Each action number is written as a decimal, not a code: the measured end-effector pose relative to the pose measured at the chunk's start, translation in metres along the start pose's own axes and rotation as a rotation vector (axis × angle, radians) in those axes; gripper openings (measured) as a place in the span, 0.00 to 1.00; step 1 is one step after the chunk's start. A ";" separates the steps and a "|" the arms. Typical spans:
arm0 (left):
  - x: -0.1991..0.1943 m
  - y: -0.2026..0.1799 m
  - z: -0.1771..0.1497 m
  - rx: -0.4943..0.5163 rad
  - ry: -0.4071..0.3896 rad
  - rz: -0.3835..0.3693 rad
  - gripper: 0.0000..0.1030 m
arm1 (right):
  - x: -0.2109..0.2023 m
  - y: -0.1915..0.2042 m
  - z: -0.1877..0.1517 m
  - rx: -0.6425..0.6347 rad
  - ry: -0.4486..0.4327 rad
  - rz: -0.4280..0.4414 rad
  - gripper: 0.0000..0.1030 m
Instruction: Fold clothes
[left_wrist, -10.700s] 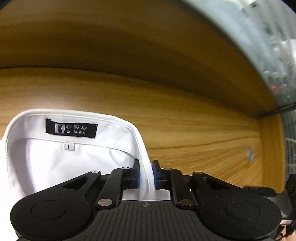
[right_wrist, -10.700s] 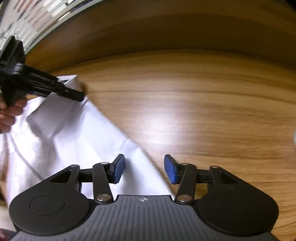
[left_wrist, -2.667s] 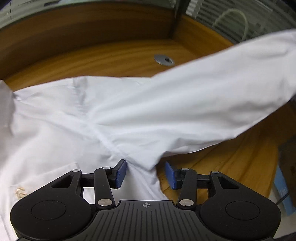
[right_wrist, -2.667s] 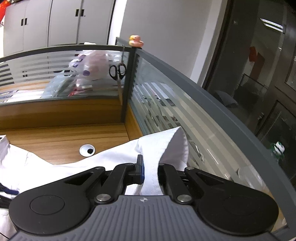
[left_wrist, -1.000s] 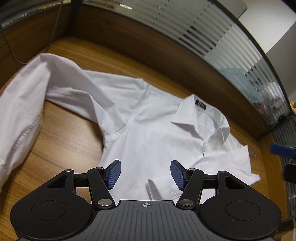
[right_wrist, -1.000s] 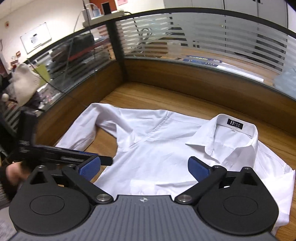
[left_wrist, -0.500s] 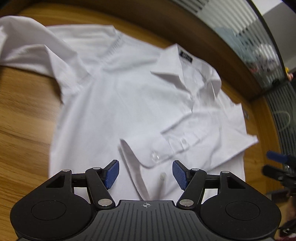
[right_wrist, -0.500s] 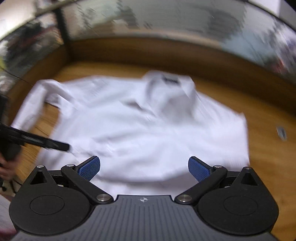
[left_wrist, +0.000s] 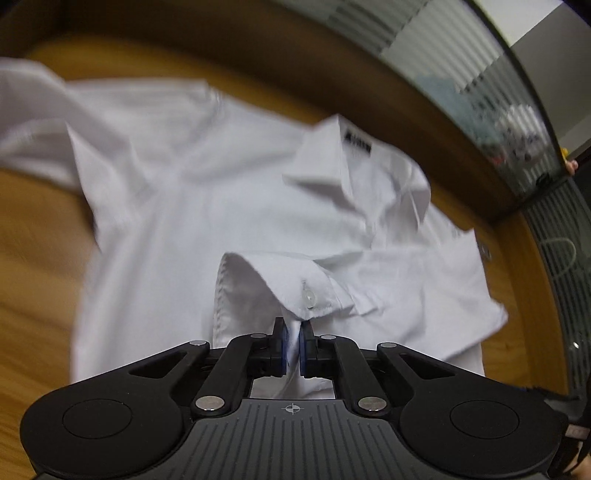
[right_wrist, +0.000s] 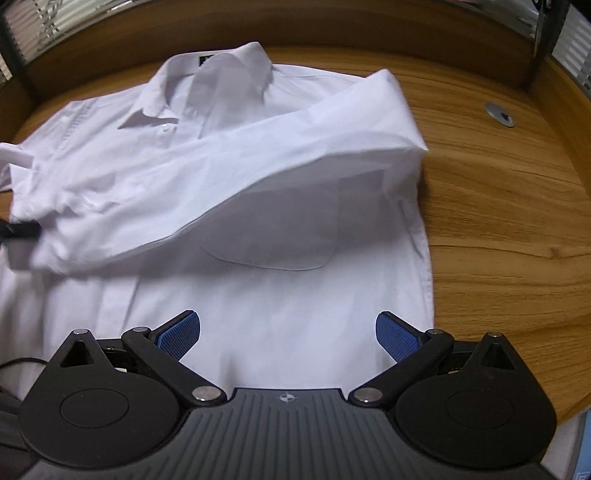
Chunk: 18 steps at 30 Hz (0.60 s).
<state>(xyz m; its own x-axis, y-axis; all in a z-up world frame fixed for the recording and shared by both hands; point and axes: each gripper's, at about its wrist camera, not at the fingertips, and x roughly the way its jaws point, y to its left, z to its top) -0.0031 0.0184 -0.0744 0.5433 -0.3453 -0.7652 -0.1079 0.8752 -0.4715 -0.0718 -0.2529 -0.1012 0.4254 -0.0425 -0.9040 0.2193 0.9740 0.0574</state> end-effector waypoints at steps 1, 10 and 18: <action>-0.006 0.001 0.006 0.007 -0.015 0.009 0.08 | -0.001 -0.001 0.000 -0.002 -0.006 -0.006 0.99; -0.028 0.015 0.047 0.050 -0.033 0.075 0.08 | -0.006 -0.020 0.016 -0.022 -0.142 -0.115 0.99; -0.013 0.006 0.048 0.115 0.025 0.181 0.23 | 0.030 -0.045 0.033 -0.118 -0.143 -0.273 0.79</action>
<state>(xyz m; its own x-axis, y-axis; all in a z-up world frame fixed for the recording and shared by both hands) 0.0292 0.0441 -0.0465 0.5028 -0.1861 -0.8441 -0.1056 0.9560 -0.2737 -0.0400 -0.3056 -0.1169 0.4852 -0.3286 -0.8103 0.2427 0.9409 -0.2363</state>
